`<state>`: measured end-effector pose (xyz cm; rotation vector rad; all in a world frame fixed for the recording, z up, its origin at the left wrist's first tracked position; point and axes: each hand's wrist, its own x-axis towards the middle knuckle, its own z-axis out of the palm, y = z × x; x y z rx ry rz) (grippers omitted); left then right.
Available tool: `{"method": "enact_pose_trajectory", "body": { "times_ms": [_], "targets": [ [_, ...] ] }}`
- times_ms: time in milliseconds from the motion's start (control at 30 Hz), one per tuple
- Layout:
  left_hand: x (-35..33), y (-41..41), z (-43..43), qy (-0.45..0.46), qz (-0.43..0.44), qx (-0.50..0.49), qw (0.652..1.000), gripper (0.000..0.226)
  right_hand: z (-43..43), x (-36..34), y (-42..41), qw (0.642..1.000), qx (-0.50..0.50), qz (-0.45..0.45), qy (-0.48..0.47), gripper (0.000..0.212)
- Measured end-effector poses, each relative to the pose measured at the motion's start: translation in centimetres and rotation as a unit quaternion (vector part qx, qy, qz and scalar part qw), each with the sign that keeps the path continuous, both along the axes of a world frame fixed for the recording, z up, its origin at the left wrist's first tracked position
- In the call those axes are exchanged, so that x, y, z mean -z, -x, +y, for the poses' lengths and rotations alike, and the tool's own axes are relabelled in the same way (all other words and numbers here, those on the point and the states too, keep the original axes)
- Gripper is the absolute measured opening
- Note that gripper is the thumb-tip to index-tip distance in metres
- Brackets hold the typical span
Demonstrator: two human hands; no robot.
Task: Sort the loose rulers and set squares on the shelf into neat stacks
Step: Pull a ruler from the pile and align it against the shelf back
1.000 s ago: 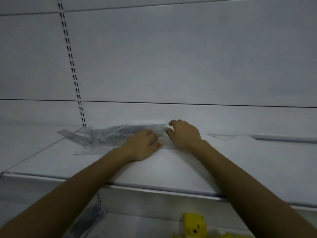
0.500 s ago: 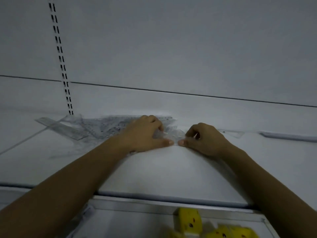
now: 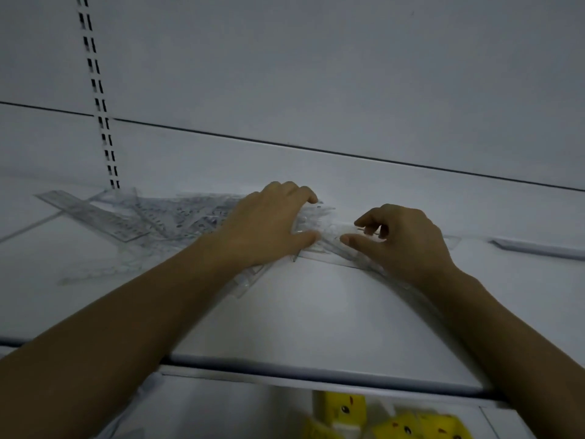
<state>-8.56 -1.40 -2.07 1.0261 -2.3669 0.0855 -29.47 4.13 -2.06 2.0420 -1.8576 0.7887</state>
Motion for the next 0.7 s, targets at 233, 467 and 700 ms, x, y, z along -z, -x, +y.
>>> {"method": "enact_pose_trajectory", "body": {
  "times_ms": [233, 467, 700],
  "targets": [
    [0.3, 0.0, 0.2, -0.104, -0.049, -0.058, 0.992, 0.102, 0.5, -1.2, 1.9, 0.994, 0.006, 0.088, 0.07, 0.041],
    [0.1, 0.1, -0.2, -0.069, -0.034, -0.07, 0.995, 0.068, 0.5, -1.1, 2.2, 0.998, 0.042, 0.032, 0.047, 0.038],
    [0.2, 0.0, -0.3, -0.052, -0.013, -0.053, 0.997, 0.035, 0.6, -1.4, 2.0, 0.996, 0.017, -0.053, 0.071, 0.038]
  ]
}}
